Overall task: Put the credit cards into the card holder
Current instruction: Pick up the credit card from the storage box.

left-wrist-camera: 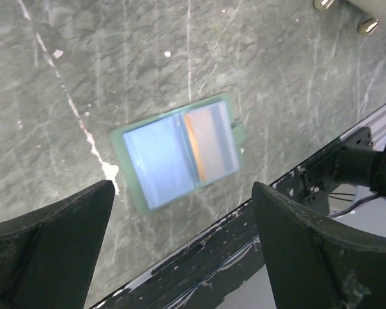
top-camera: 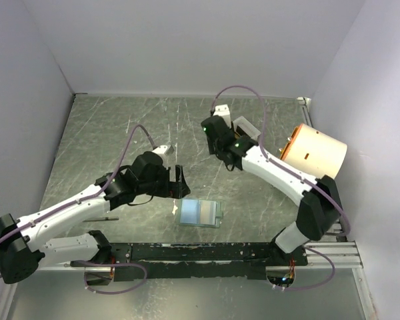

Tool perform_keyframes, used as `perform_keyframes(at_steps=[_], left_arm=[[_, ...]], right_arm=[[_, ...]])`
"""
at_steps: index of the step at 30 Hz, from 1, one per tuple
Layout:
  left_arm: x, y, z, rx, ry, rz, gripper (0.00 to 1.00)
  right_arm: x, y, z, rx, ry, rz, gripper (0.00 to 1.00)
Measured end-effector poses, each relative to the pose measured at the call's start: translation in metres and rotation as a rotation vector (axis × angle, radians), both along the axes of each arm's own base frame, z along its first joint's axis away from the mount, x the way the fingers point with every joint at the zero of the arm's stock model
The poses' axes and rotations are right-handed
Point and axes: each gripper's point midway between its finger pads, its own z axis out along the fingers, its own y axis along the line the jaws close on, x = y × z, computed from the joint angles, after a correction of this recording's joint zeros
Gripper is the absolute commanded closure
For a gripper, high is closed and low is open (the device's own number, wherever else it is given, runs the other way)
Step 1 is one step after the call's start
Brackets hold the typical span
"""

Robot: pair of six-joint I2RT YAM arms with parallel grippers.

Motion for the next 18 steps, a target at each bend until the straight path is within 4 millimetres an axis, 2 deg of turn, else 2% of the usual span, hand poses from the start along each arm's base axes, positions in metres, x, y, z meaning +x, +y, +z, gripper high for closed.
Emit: perform_keyframes(at_steps=[2, 5, 10, 18], left_arm=[[-0.003, 0.008, 0.002, 0.032, -0.013, -0.011, 0.00], [-0.008, 0.022, 0.012, 0.061, -0.055, -0.028, 0.01], [-0.010, 0.039, 0.033, 0.083, -0.152, -0.050, 0.00], [-0.011, 0.050, 0.029, 0.154, -0.200, -0.088, 0.01]], right_arm=[[0.026, -0.019, 0.003, -0.068, -0.015, -0.041, 0.55], [0.052, -0.042, 0.001, -0.155, -0.018, -0.073, 0.55], [0.088, -0.065, -0.009, -0.264, -0.018, -0.101, 0.55], [0.135, -0.104, -0.038, -0.384, 0.032, -0.124, 0.56]])
